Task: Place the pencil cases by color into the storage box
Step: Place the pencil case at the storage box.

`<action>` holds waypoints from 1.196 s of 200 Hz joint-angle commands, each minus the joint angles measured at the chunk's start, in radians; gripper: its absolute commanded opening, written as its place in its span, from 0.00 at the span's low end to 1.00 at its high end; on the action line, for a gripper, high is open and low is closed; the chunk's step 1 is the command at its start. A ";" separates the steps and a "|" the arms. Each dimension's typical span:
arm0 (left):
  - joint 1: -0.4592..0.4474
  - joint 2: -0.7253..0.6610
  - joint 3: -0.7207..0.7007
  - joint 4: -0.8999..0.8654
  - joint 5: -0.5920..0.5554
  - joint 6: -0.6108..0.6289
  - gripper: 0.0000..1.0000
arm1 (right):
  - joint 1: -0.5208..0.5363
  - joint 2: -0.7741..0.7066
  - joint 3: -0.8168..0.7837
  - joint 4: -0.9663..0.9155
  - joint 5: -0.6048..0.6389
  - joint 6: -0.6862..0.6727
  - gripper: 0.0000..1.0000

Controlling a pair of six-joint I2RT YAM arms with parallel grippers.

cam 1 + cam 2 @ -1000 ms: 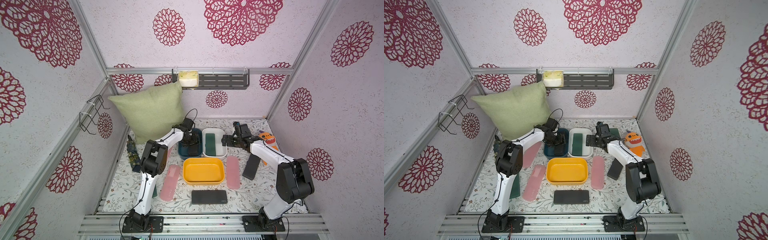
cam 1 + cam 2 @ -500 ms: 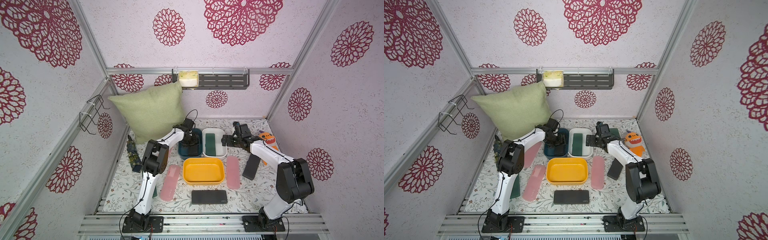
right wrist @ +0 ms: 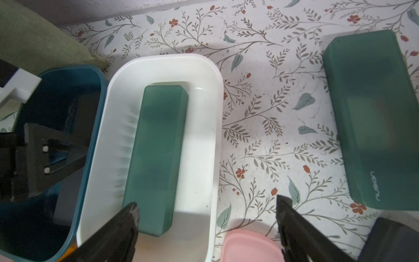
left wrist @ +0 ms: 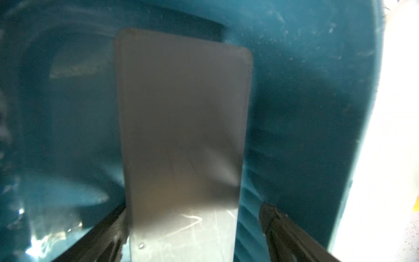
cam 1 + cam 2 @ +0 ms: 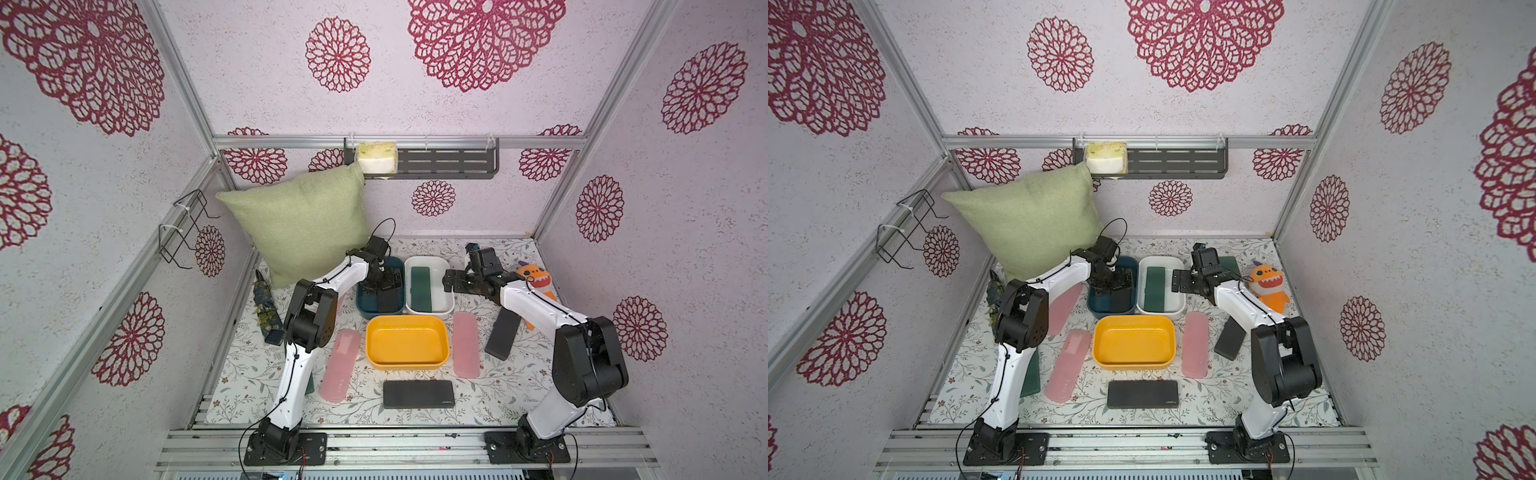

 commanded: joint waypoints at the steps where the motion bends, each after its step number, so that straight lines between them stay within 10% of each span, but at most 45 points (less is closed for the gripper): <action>1: -0.006 0.013 0.008 -0.016 0.000 0.015 0.97 | -0.005 -0.003 -0.012 0.017 -0.012 -0.016 0.97; 239: -0.008 -0.324 -0.171 0.148 -0.067 0.099 0.97 | -0.122 -0.176 -0.081 -0.200 0.217 -0.039 0.99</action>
